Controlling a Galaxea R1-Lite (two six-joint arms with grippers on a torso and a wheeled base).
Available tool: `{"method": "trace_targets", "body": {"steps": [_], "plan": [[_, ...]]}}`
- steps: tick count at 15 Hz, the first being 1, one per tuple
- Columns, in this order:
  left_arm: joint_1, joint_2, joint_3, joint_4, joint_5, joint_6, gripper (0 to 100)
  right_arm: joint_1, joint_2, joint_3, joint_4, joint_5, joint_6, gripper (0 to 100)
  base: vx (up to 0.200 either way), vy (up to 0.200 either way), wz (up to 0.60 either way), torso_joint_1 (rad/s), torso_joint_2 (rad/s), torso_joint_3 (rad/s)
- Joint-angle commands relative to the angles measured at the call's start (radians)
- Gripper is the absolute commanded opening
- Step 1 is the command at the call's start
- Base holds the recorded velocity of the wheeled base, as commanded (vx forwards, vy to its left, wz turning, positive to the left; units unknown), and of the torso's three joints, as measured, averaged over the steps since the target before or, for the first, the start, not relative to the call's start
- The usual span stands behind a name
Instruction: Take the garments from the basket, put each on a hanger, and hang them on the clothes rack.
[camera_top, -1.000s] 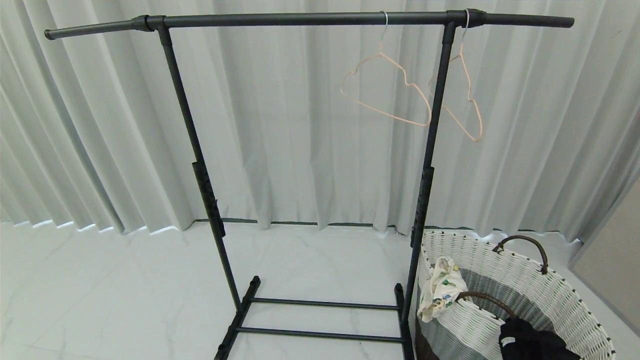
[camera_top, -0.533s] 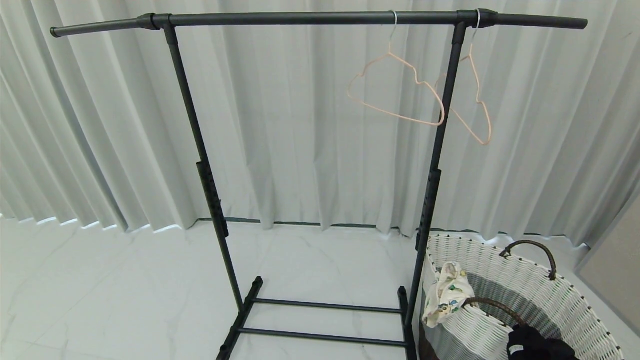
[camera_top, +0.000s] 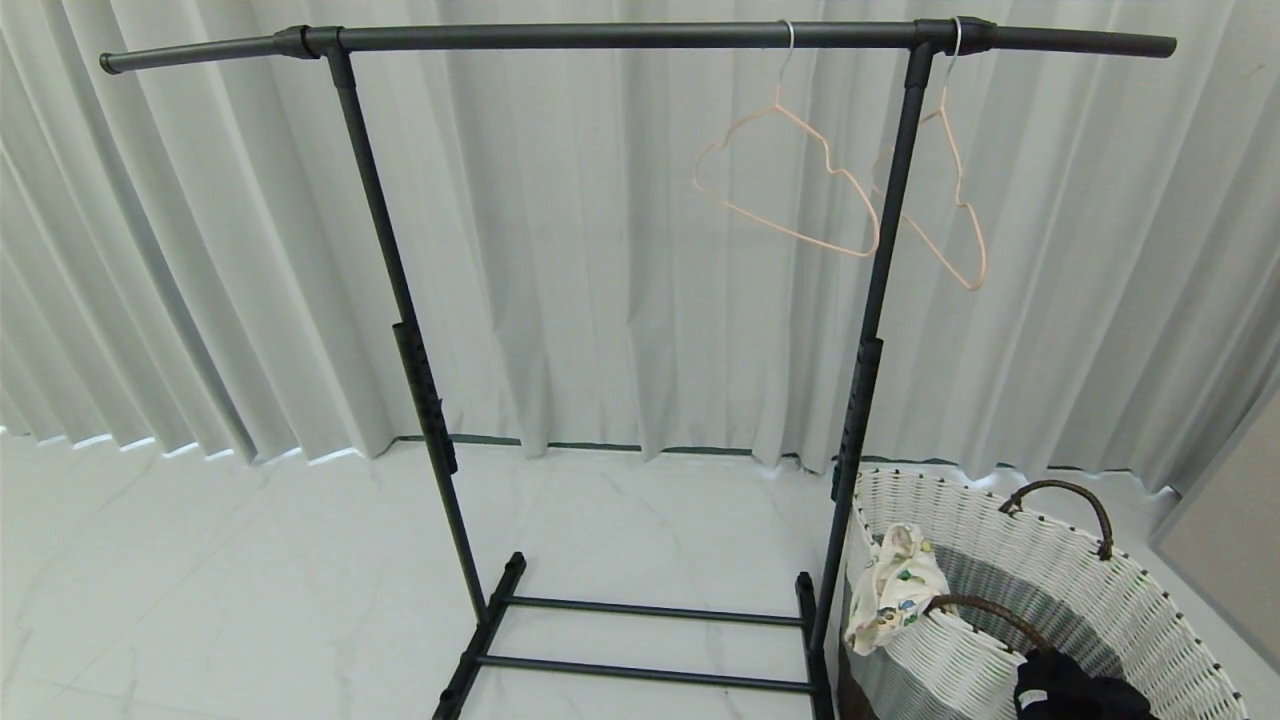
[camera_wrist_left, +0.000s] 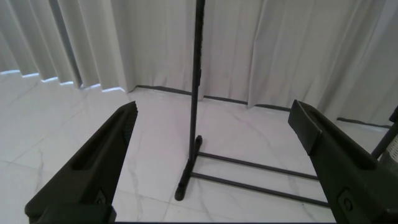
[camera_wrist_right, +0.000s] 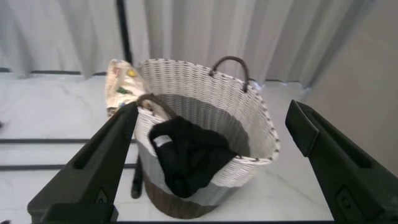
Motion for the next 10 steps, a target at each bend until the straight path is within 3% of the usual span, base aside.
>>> {"method": "trace_targets", "body": {"steps": [1, 2, 3, 4, 8, 10], "plan": [[0.001, 0.0, 0.0, -0.001, 0.0, 0.0, 100, 0.002, 0.006, -0.026, -0.023, 0.04, -0.003, 100, 0.0, 0.0, 0.0, 0.0, 0.0, 0.0], [0.001, 0.0, 0.0, -0.001, 0.0, 0.0, 100, 0.045, 0.259, -0.261, -0.046, 0.149, 0.04, 100, 0.0, 0.0, 0.0, 0.0, 0.0, 0.0], [0.001, 0.0, 0.0, -0.001, 0.0, 0.0, 100, 0.045, 0.402, -0.362, -0.046, 0.147, 0.029, 100, 0.0, 0.0, 0.0, 0.0, 0.0, 0.0], [0.001, 0.0, 0.0, -0.001, 0.0, 0.0, 100, 0.048, 0.509, -0.383, -0.042, 0.149, -0.036, 100, 0.0, 0.0, 0.0, 0.0, 0.0, 0.0], [0.001, 0.0, 0.0, -0.001, 0.0, 0.0, 100, 0.022, 0.908, -0.345, 0.011, 0.141, -0.46, 100, 0.0, 0.0, 0.0, 0.0, 0.0, 0.0], [0.001, 0.0, 0.0, -0.001, 0.0, 0.0, 100, 0.02, 1.078, -0.34, 0.012, 0.132, -0.582, 100, 0.0, 0.0, 0.0, 0.0, 0.0, 0.0]]}}
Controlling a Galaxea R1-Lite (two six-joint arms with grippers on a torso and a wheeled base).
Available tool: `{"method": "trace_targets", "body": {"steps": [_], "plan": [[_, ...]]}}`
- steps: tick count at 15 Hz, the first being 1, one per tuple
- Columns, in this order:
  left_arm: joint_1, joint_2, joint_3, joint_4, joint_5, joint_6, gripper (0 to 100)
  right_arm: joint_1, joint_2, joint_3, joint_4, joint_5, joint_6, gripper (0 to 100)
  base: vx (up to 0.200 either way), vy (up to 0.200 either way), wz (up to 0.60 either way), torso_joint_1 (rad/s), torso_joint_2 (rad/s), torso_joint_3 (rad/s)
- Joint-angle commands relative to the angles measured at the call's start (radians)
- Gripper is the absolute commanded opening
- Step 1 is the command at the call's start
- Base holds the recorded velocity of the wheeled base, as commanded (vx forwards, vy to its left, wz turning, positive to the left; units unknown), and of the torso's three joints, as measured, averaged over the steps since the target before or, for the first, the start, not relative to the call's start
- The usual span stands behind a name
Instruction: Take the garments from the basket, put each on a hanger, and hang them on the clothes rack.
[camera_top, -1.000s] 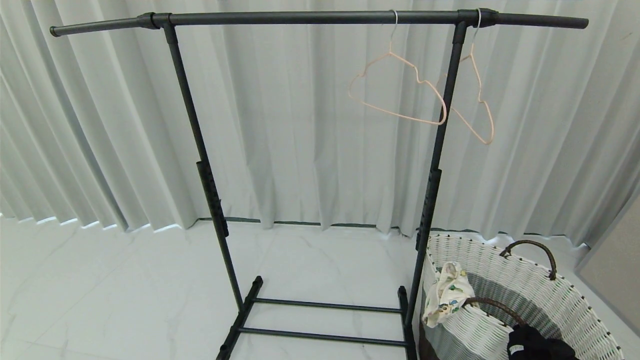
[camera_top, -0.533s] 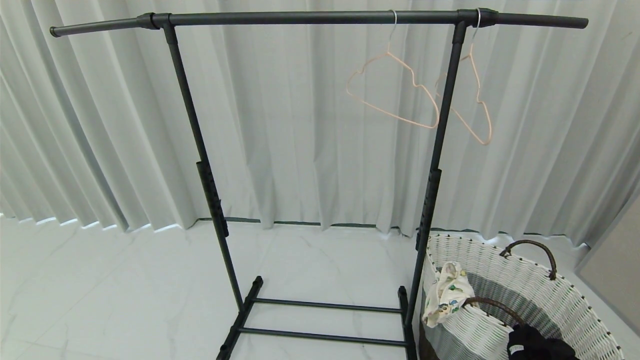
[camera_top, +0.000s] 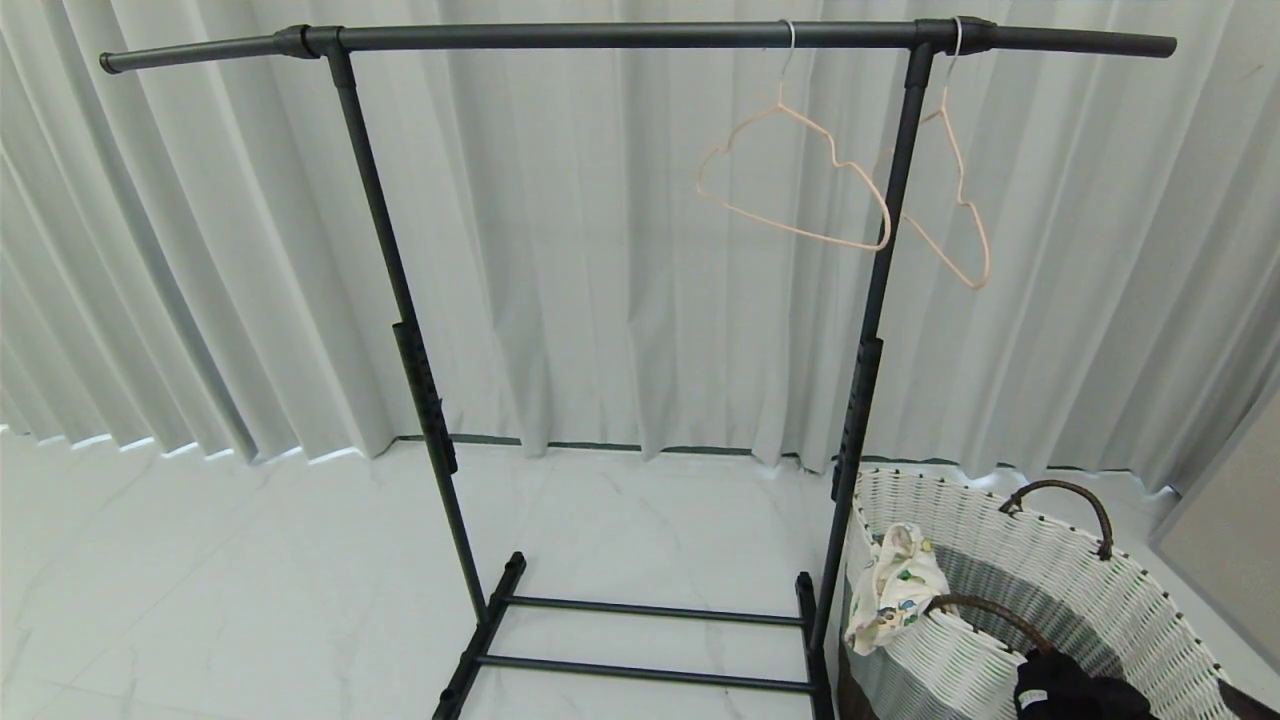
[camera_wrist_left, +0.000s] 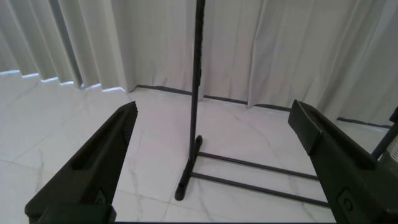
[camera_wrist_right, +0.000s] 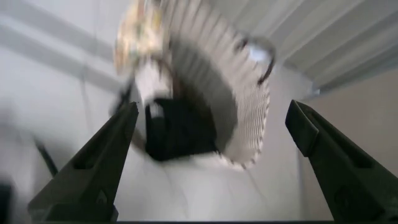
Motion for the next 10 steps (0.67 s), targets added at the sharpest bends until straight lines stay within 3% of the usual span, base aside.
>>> {"method": "trace_targets", "body": {"steps": [1, 2, 3, 10], "plan": [[0.0, 0.0, 0.0, -0.001, 0.0, 0.0, 100, -0.007, 0.428, -0.026, 0.019, -0.053, -0.226, 100, 0.0, 0.0, 0.0, 0.0, 0.0, 0.0], [0.0, 0.0, 0.0, -0.001, 0.0, 0.0, 100, -0.006, 0.498, -0.025, 0.019, -0.132, -0.252, 100, 0.0, 0.0, 0.0, 0.0, 0.0, 0.0], [0.0, 0.0, 0.0, -0.001, 0.0, 0.0, 100, -0.006, 0.566, -0.02, 0.014, -0.161, -0.262, 100, 0.0, 0.0, 0.0, 0.0, 0.0, 0.0], [0.0, 0.0, 0.0, -0.001, 0.0, 0.0, 100, -0.001, 0.866, 0.026, -0.193, -0.161, -0.325, 100, 0.0, 0.0, 0.0, 0.0, 0.0, 0.0]]}}
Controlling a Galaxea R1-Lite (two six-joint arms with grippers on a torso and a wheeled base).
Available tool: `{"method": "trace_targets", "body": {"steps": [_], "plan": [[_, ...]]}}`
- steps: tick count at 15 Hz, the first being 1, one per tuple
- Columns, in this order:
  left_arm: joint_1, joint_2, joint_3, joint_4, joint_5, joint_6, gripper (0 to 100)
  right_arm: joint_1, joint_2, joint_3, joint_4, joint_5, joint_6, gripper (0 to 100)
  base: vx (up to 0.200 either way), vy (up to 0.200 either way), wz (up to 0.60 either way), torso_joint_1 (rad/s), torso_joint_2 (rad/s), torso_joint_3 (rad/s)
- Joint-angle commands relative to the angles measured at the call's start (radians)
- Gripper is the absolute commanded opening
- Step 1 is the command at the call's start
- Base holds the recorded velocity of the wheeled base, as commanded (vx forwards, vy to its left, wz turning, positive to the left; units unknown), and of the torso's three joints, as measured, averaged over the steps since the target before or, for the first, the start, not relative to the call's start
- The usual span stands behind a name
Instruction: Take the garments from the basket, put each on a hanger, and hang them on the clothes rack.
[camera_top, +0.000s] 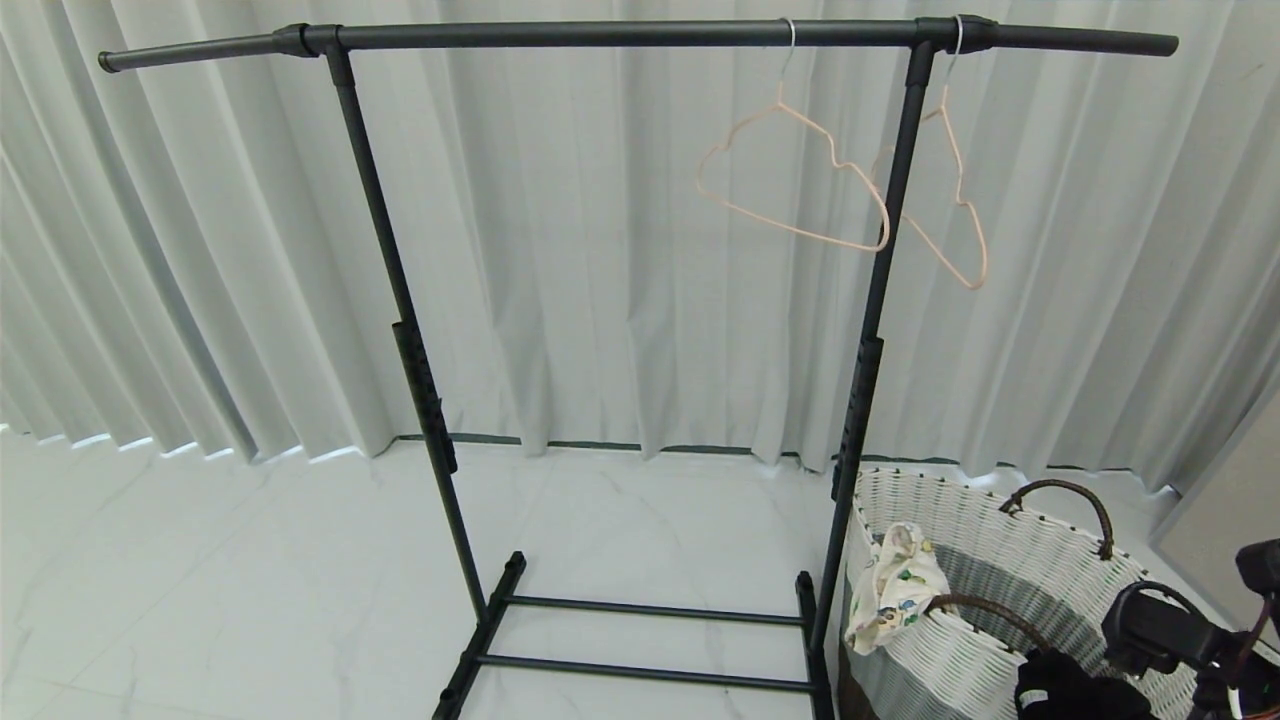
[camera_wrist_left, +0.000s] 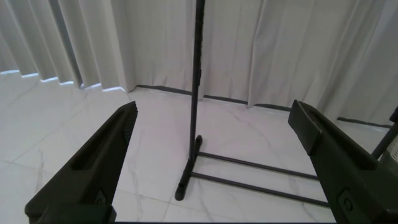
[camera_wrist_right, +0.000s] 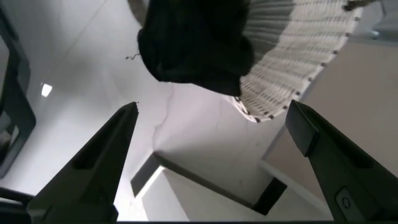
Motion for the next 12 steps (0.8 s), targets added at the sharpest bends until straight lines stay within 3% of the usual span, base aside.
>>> {"method": "trace_targets", "body": {"steps": [1, 6, 12], "plan": [[0.0, 0.0, 0.0, -0.001, 0.0, 0.0, 100, 0.005, 0.142, 0.01, -0.062, 0.0, -0.017, 100, 0.0, 0.0, 0.0, 0.0, 0.0, 0.0], [0.0, 0.0, 0.0, -0.001, 0.0, 0.0, 100, 0.019, 0.359, 0.009, -0.384, 0.012, -0.017, 100, 0.0, 0.0, 0.0, 0.0, 0.0, 0.0], [0.0, 0.0, 0.0, -0.001, 0.0, 0.0, 100, 0.014, 0.526, 0.003, -0.605, -0.032, -0.017, 100, 0.0, 0.0, 0.0, 0.0, 0.0, 0.0]]}}
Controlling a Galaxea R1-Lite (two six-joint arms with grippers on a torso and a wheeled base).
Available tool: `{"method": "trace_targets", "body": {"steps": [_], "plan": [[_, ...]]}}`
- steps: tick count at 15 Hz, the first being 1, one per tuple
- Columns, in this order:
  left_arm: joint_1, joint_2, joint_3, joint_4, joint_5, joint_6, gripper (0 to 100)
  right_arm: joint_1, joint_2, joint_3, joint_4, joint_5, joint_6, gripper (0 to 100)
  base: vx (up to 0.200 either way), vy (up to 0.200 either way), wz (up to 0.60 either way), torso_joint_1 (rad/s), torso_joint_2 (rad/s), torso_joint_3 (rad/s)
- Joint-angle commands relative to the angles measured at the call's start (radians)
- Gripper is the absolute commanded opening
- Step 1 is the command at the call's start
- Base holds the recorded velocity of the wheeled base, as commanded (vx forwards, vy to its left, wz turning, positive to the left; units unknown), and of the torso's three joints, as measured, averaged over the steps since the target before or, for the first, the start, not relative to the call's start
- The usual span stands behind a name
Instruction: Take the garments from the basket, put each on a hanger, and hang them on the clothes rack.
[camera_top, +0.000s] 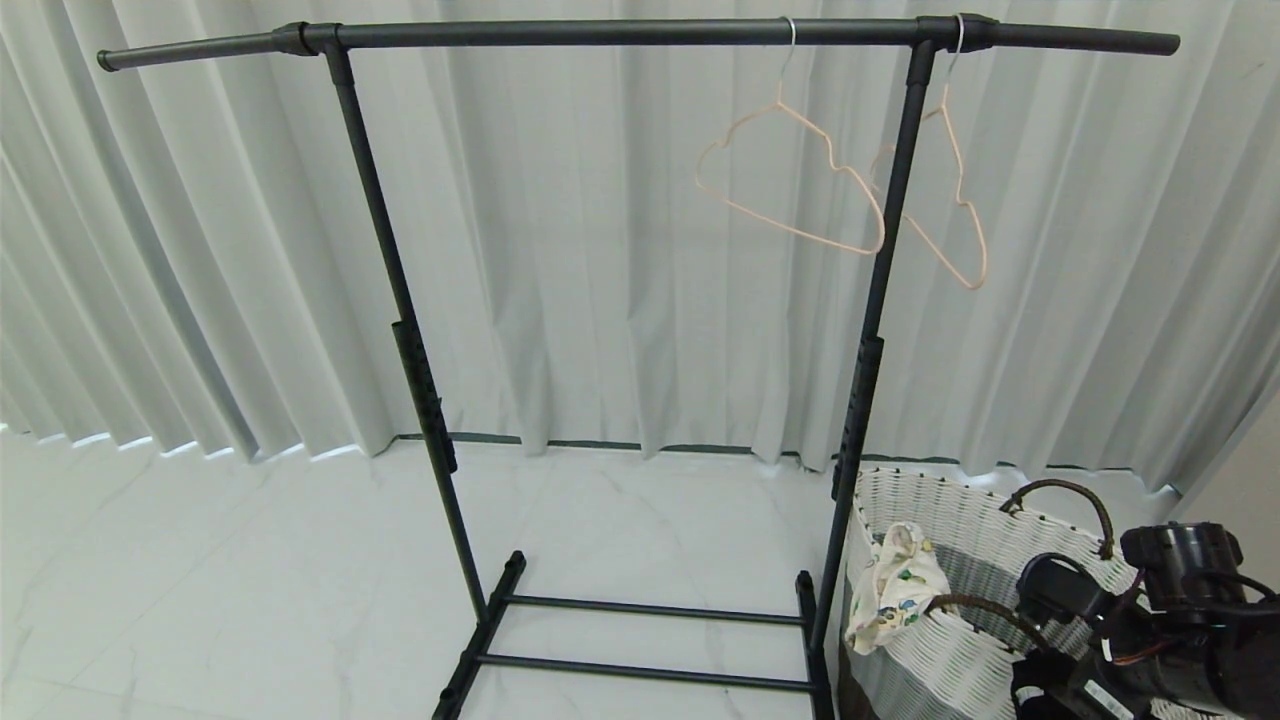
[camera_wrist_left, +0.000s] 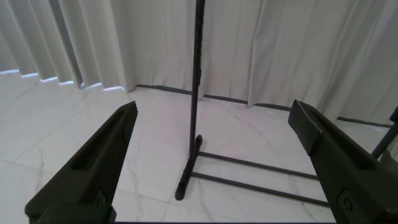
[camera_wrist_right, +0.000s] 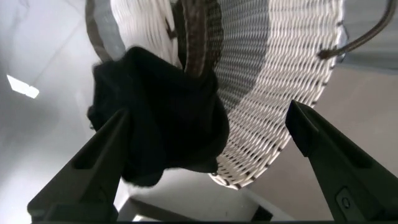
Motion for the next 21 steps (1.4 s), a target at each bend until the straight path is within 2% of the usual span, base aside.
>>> {"method": "trace_targets", "body": {"steps": [1, 3, 7, 10, 13, 14, 18, 21], "plan": [[0.001, 0.0, 0.0, -0.001, 0.0, 0.0, 100, -0.002, 0.067, -0.006, -0.021, -0.01, 0.0, 100, 0.0, 0.0, 0.0, 0.0, 0.0, 0.0], [0.001, 0.0, 0.0, -0.001, 0.0, 0.0, 100, -0.006, 0.067, -0.006, -0.029, -0.034, 0.0, 100, 0.0, 0.0, 0.0, 0.0, 0.0, 0.0], [0.001, 0.0, 0.0, -0.001, 0.0, 0.0, 100, -0.017, 0.03, 0.003, -0.031, -0.04, -0.014, 100, 0.0, 0.0, 0.0, 0.0, 0.0, 0.0], [0.001, 0.0, 0.0, -0.001, 0.0, 0.0, 100, -0.052, 0.026, 0.019, -0.031, -0.04, -0.066, 100, 0.0, 0.0, 0.0, 0.0, 0.0, 0.0], [0.001, 0.0, 0.0, -0.001, 0.0, 0.0, 100, -0.066, 0.03, 0.017, -0.031, -0.045, -0.066, 100, 0.0, 0.0, 0.0, 0.0, 0.0, 0.0], [0.001, 0.0, 0.0, -0.001, 0.0, 0.0, 100, -0.068, 0.032, 0.017, -0.031, -0.043, -0.065, 0, 0.0, 0.0, 0.0, 0.0, 0.0, 0.0], [0.001, 0.0, 0.0, -0.001, 0.0, 0.0, 100, -0.068, -0.029, 0.033, -0.031, -0.037, -0.06, 0, 0.0, 0.0, 0.0, 0.0, 0.0, 0.0], [0.001, 0.0, 0.0, -0.001, 0.0, 0.0, 100, -0.065, -0.192, 0.063, -0.015, -0.031, -0.039, 0, 0.0, 0.0, 0.0, 0.0, 0.0, 0.0]]}}
